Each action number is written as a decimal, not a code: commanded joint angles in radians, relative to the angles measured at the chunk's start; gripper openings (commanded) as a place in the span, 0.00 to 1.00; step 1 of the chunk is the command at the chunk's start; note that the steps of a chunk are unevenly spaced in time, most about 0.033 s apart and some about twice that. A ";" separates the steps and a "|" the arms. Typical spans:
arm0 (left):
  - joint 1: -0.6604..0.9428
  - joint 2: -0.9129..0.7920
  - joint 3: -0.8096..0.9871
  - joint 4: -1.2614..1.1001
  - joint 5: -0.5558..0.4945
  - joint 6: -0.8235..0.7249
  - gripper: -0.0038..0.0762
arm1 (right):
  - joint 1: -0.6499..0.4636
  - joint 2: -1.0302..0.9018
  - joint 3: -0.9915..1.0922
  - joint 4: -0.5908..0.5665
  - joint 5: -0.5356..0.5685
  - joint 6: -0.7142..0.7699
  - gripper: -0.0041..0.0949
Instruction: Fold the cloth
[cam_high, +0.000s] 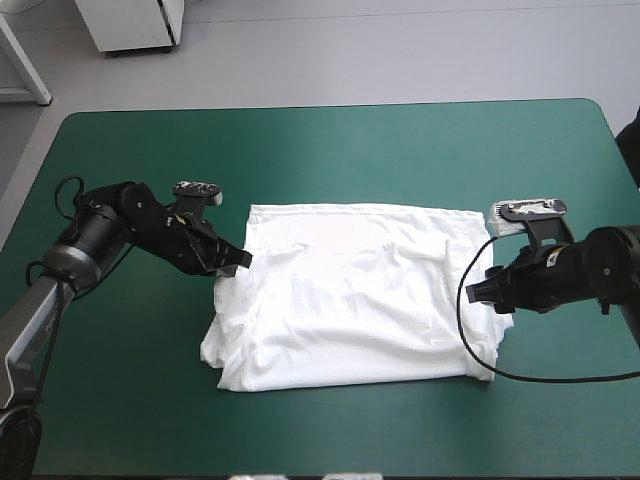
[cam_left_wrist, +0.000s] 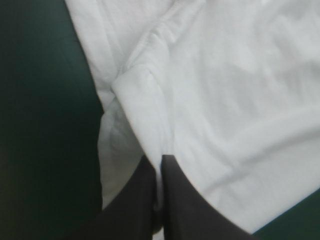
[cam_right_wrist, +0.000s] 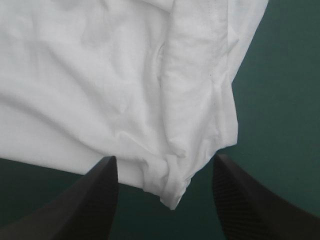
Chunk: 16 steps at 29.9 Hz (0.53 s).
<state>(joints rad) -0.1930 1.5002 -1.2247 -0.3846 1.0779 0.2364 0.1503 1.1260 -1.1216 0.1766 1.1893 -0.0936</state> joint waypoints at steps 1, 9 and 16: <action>-0.038 -0.019 -0.028 -0.064 -0.016 0.022 0.04 | 0.001 -0.019 -0.034 0.003 -0.032 -0.003 0.59; -0.203 0.089 -0.028 -0.025 -0.120 0.010 0.04 | 0.001 -0.019 -0.034 -0.039 -0.032 0.005 0.59; -0.230 0.234 -0.028 0.050 -0.175 -0.019 0.04 | 0.001 -0.019 -0.034 -0.062 -0.032 0.005 0.59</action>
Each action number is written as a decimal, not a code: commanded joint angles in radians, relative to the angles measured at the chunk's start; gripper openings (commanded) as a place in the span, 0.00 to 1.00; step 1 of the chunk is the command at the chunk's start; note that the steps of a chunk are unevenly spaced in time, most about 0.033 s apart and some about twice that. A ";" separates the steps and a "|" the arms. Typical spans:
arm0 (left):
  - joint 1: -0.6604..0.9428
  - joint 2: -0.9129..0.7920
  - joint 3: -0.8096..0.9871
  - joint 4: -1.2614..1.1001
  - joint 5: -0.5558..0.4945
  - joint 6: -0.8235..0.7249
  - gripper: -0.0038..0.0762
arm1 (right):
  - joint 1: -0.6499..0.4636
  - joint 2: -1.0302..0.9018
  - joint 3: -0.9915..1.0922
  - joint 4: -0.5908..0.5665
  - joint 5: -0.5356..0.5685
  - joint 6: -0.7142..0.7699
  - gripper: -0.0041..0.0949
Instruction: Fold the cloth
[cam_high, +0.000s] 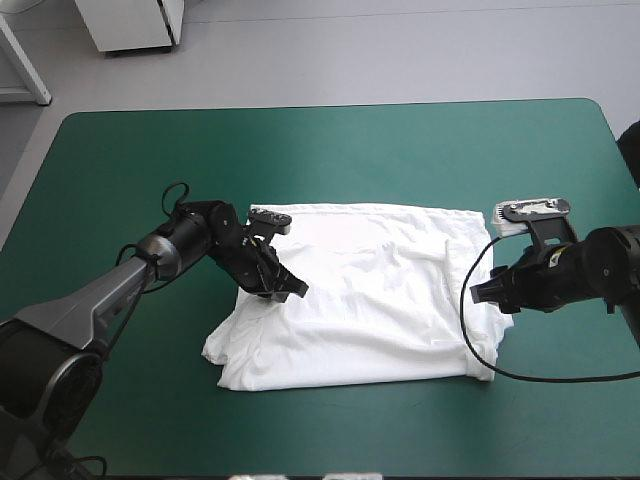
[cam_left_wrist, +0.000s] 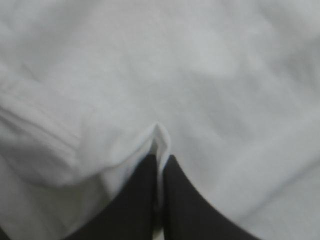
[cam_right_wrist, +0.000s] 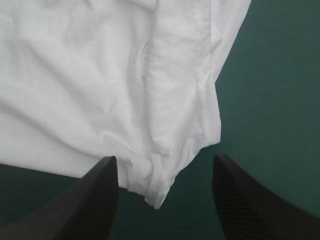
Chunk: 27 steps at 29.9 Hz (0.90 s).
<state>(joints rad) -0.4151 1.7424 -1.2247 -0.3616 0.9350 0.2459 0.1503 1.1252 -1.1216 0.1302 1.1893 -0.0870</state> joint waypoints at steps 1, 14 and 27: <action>-0.008 0.003 -0.028 0.049 -0.032 -0.040 0.04 | 0.001 -0.018 -0.034 -0.026 -0.032 0.003 0.59; -0.010 -0.139 -0.112 0.068 0.172 -0.039 0.41 | 0.001 -0.018 -0.034 -0.052 -0.036 0.016 0.59; -0.012 -0.405 -0.131 0.120 0.293 -0.041 0.54 | 0.001 0.001 0.041 -0.112 -0.119 0.055 0.59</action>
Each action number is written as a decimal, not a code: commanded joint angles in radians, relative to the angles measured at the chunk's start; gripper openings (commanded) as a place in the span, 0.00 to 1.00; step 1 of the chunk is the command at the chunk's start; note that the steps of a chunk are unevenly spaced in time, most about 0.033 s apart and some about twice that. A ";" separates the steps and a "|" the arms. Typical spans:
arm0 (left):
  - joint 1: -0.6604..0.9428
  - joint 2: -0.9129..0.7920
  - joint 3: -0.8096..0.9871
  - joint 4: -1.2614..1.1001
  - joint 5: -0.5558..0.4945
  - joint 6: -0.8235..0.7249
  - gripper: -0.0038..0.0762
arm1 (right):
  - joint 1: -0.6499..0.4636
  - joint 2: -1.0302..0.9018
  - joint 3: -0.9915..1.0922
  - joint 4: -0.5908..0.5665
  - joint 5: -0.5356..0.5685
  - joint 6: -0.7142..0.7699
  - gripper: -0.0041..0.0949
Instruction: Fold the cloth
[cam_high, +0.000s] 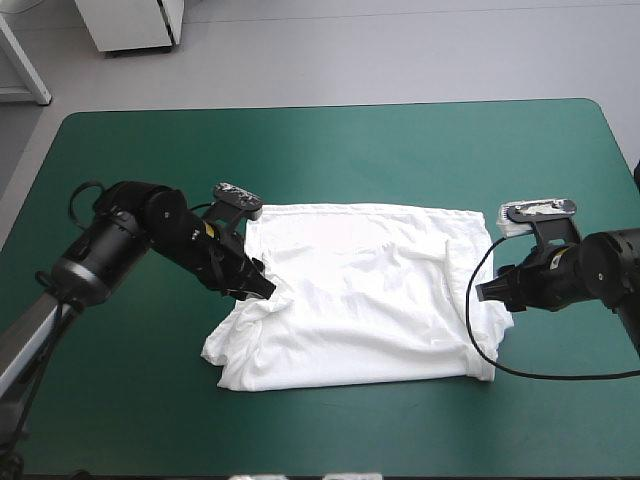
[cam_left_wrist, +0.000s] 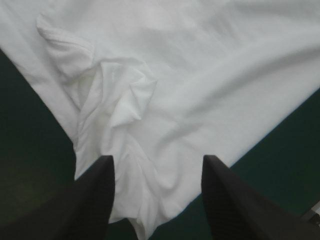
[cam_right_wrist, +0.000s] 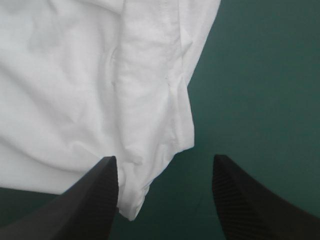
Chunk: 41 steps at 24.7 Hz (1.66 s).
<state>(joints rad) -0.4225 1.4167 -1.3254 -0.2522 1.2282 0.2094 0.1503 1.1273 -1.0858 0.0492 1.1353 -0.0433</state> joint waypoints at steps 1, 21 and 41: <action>-0.004 -0.093 -0.030 0.020 0.000 -0.007 0.54 | 0.001 0.012 0.019 -0.038 -0.067 0.016 0.59; -0.004 -0.149 -0.047 0.066 0.035 -0.030 0.53 | -0.010 0.439 0.095 -0.067 -0.159 0.071 0.30; -0.004 -0.224 -0.059 0.142 0.045 -0.054 0.53 | -0.004 0.264 -0.038 0.218 -0.068 -0.064 0.02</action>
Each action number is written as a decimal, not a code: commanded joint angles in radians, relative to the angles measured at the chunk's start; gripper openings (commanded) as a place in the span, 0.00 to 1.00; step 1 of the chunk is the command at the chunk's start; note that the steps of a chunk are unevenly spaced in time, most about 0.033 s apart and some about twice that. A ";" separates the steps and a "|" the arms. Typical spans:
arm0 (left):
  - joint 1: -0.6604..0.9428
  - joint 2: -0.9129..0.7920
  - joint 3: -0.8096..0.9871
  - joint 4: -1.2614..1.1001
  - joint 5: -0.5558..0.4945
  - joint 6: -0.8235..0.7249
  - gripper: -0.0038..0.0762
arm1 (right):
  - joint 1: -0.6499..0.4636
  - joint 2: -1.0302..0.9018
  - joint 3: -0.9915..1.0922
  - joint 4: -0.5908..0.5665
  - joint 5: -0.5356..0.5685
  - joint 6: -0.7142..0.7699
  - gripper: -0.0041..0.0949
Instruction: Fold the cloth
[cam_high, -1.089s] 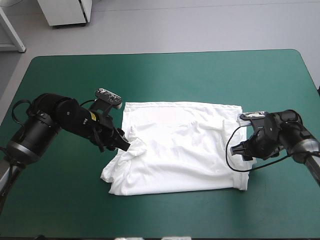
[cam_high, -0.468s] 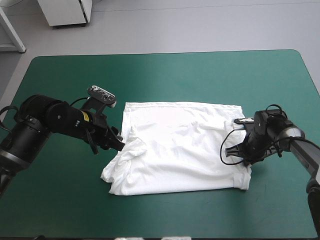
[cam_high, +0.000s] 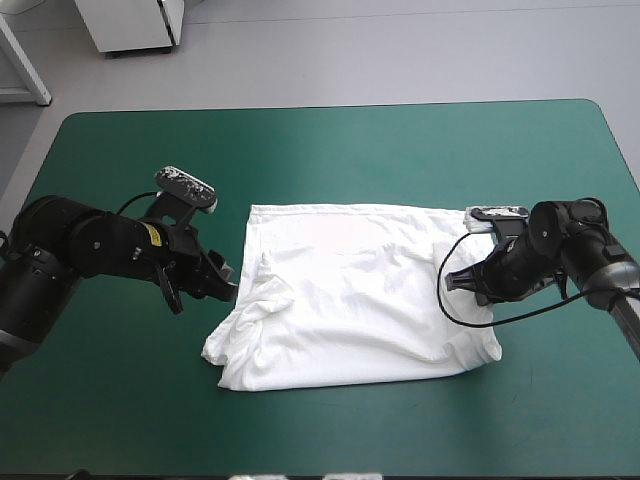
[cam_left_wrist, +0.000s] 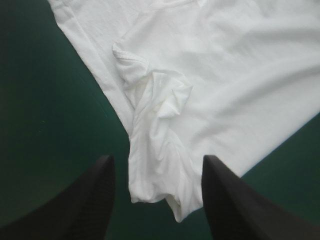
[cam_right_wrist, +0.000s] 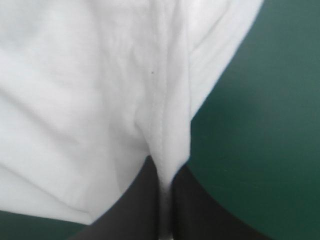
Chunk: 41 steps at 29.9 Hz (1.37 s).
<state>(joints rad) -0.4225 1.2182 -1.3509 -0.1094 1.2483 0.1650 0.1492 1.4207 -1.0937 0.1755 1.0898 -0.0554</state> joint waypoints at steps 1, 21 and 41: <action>-0.004 -0.025 -0.034 0.000 0.025 -0.009 0.53 | 0.005 -0.025 -0.030 0.101 -0.040 -0.052 0.02; -0.004 -0.026 -0.044 0.004 0.039 -0.019 0.53 | 0.094 0.184 -0.092 0.069 -0.024 -0.158 0.31; -0.004 -0.273 0.165 0.080 0.043 -0.143 0.53 | 0.092 -0.296 -0.155 -0.176 0.158 0.048 0.55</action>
<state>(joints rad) -0.4225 0.9855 -1.2464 -0.0160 1.2483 0.0495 0.2398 1.2288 -1.2659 0.0247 1.2356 -0.0372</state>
